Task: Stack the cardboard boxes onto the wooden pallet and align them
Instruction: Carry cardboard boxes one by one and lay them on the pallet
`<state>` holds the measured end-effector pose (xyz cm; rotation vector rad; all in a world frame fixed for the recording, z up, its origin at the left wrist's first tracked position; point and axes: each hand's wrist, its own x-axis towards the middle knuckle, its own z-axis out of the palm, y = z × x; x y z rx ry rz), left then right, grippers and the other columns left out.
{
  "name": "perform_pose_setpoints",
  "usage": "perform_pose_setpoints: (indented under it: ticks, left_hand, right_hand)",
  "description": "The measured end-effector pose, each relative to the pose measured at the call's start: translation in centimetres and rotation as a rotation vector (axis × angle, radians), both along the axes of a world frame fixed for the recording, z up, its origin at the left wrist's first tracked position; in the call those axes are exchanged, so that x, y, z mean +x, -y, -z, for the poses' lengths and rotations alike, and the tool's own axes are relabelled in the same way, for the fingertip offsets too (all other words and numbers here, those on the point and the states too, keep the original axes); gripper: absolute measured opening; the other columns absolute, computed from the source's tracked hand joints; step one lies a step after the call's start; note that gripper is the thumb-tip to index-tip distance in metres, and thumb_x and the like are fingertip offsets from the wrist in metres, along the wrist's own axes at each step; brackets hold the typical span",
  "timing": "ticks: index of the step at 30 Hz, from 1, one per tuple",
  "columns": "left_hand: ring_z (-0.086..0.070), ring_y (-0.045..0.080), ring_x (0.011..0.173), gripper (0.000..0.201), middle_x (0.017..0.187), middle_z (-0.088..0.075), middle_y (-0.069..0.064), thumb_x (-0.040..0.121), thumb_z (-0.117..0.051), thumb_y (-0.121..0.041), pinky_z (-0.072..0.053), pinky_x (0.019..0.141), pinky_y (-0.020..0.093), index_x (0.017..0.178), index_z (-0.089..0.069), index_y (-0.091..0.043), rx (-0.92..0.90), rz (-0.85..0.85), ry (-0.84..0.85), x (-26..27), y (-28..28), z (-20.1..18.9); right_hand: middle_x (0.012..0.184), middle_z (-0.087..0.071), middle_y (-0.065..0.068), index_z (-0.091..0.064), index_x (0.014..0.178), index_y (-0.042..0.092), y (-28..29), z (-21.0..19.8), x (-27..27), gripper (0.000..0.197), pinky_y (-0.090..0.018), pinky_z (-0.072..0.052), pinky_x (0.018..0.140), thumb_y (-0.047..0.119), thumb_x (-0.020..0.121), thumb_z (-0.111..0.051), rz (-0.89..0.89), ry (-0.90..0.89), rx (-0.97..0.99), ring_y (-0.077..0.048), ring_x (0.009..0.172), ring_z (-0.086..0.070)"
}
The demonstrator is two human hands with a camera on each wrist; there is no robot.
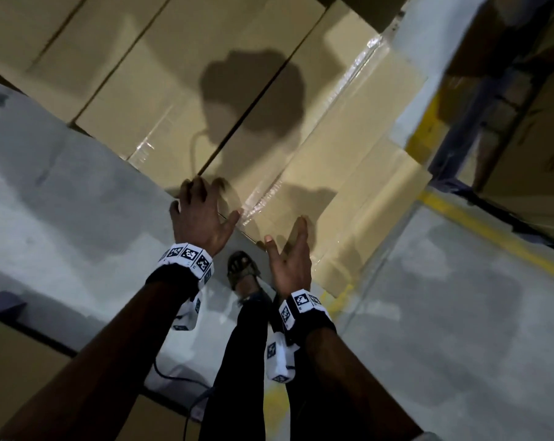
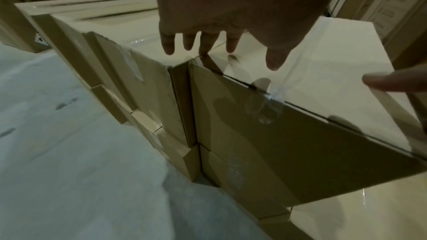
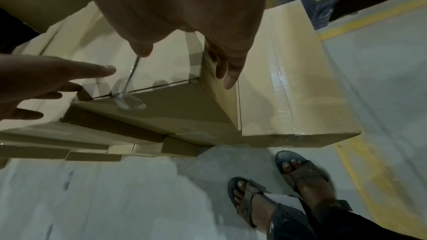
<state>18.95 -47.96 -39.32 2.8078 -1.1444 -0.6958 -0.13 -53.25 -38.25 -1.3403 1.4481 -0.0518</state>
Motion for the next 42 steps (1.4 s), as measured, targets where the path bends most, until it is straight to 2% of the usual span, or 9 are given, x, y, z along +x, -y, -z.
perform_pose_setpoints:
  ticks: [5, 10, 12, 14, 18, 24, 30, 35, 42]
  left_hand:
    - [-0.040, 0.042, 0.135, 0.080, 0.141, -0.049, 0.022, 0.079, -0.057, -0.083, -0.043, 0.105, 0.058, 0.140, -0.051, -0.031, -0.157, -0.039, -0.023, -0.4, 0.7, 0.2]
    - [-0.050, 0.036, 0.128, 0.092, 0.132, -0.058, 0.013, 0.076, -0.043, -0.096, -0.042, 0.104, 0.054, 0.149, -0.048, -0.039, -0.203, 0.094, -0.100, -1.9, 1.8, -0.9]
    - [-0.033, 0.037, 0.148, 0.094, 0.157, -0.037, 0.015, 0.079, -0.044, -0.092, -0.028, 0.115, 0.063, 0.158, -0.031, -0.043, -0.142, 0.208, -0.103, -3.9, 2.2, -0.9]
    - [-0.024, 0.037, 0.153, 0.091, 0.167, -0.024, 0.013, 0.085, -0.051, -0.082, -0.024, 0.117, 0.066, 0.160, -0.026, -0.038, -0.162, 0.139, -0.057, -4.0, 2.6, -0.6]
    - [-0.051, 0.042, 0.128, 0.075, 0.142, -0.052, 0.023, 0.096, -0.052, -0.068, -0.046, 0.101, 0.056, 0.151, -0.043, -0.018, -0.269, 0.000, -0.044, -0.7, 3.1, 0.8]
    - [-0.047, 0.042, 0.136, 0.075, 0.153, -0.045, 0.019, 0.095, -0.049, -0.070, -0.045, 0.108, 0.053, 0.148, -0.047, -0.016, -0.242, 0.017, -0.008, 2.3, 2.3, 2.3]
    - [-0.050, 0.038, 0.131, 0.074, 0.148, -0.049, 0.015, 0.088, -0.051, -0.079, -0.044, 0.106, 0.050, 0.142, -0.053, -0.027, -0.220, 0.033, 0.007, 1.1, 2.7, 1.8]
    - [-0.052, 0.038, 0.120, 0.074, 0.130, -0.055, 0.020, 0.085, -0.059, -0.076, -0.045, 0.099, 0.047, 0.142, -0.055, -0.030, -0.273, -0.054, -0.069, -2.3, 3.7, 0.6]
    - [-0.050, 0.031, 0.119, 0.072, 0.128, -0.049, 0.012, 0.082, -0.065, -0.072, -0.050, 0.098, 0.050, 0.143, -0.054, -0.035, -0.301, -0.151, -0.247, -8.3, 4.7, 0.3]
  right_hand:
    - [0.171, -0.018, 0.007, -0.004, 0.164, 0.041, 0.1, 0.1, 0.1, 0.092, -0.026, -0.028, 0.114, 0.060, 0.095, -0.062, -0.001, -0.002, 0.024, -0.015, 0.148, -0.035]
    - [0.160, -0.044, 0.000, -0.010, 0.162, 0.044, 0.3, -1.1, -0.6, 0.090, -0.043, -0.044, 0.113, 0.075, 0.090, -0.052, -0.015, -0.044, -0.098, -0.022, 0.140, -0.050]
    - [0.153, -0.052, 0.000, -0.013, 0.161, 0.046, 0.4, -2.1, -0.6, 0.083, -0.043, -0.047, 0.107, 0.074, 0.091, -0.048, -0.086, -0.085, -0.188, -0.025, 0.131, -0.055]
    - [0.160, -0.043, 0.006, -0.011, 0.161, 0.045, 1.0, -2.1, -0.3, 0.079, -0.043, -0.041, 0.112, 0.070, 0.096, -0.047, -0.082, -0.107, -0.224, -0.024, 0.139, -0.048]
    - [0.165, -0.034, 0.012, -0.016, 0.162, 0.042, 2.6, -0.1, 0.0, 0.074, -0.036, -0.030, 0.121, 0.064, 0.100, -0.049, 0.118, -0.019, -0.106, -0.016, 0.149, -0.037]
    - [0.167, -0.025, 0.021, -0.010, 0.158, 0.051, 3.0, 2.7, 0.7, 0.075, -0.048, -0.027, 0.124, 0.077, 0.094, -0.038, 0.092, 0.034, -0.055, -0.011, 0.155, -0.025]
    - [0.168, -0.021, 0.020, -0.010, 0.161, 0.047, 3.5, 2.0, 0.3, 0.079, -0.046, -0.023, 0.126, 0.077, 0.095, -0.039, 0.073, 0.010, -0.071, -0.015, 0.156, -0.022]
    - [0.167, -0.031, 0.013, -0.021, 0.162, 0.039, 4.9, 1.8, -2.3, 0.082, -0.043, -0.028, 0.125, 0.077, 0.093, -0.043, 0.123, -0.041, -0.168, -0.014, 0.153, -0.030]
    - [0.153, -0.047, 0.016, -0.039, 0.157, 0.035, 9.0, 2.9, -7.9, 0.076, -0.041, -0.041, 0.118, 0.074, 0.093, -0.053, 0.206, -0.032, -0.321, 0.000, 0.138, -0.046]
